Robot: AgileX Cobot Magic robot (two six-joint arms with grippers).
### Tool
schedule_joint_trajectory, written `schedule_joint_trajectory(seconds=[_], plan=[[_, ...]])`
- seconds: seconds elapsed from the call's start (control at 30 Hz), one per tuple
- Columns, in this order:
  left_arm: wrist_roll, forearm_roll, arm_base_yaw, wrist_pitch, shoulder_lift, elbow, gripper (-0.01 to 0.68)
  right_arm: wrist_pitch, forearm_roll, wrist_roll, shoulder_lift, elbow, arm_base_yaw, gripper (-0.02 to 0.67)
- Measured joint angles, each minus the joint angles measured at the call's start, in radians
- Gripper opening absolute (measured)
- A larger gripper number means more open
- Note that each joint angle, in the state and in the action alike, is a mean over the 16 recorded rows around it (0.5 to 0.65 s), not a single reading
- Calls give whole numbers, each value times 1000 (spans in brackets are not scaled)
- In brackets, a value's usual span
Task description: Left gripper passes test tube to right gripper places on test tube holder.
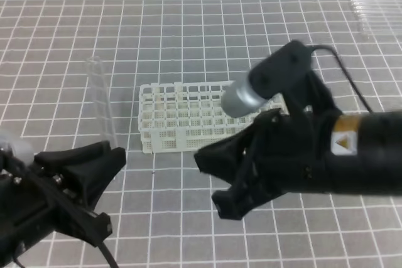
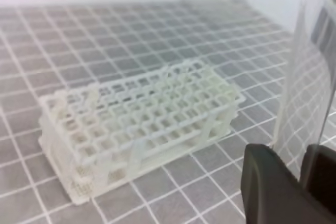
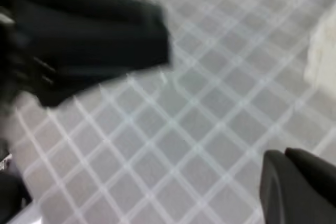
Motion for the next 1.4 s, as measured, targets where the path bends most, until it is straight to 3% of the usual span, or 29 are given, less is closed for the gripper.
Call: schedule_joint_trajectory(seconds=[0.37,0.57,0.73,0.93,1.2,1.4], plan=[[39,20,0,-194,104,2,78,-629,-114,-42,-114,239,187,-13],[75,22,0,-350,203,23,78,-857,-128,-67,-119,329,246,-9],[88,23,0,-481,274,55,84,-916,-126,-69,-109,342,259,26],[99,26,0,-642,315,103,78,-939,-110,-69,-91,323,259,123],[93,46,0,-728,321,136,50,-949,-76,-71,-31,270,259,265],[89,72,1,-753,320,141,33,-951,-16,-104,21,232,259,308]])
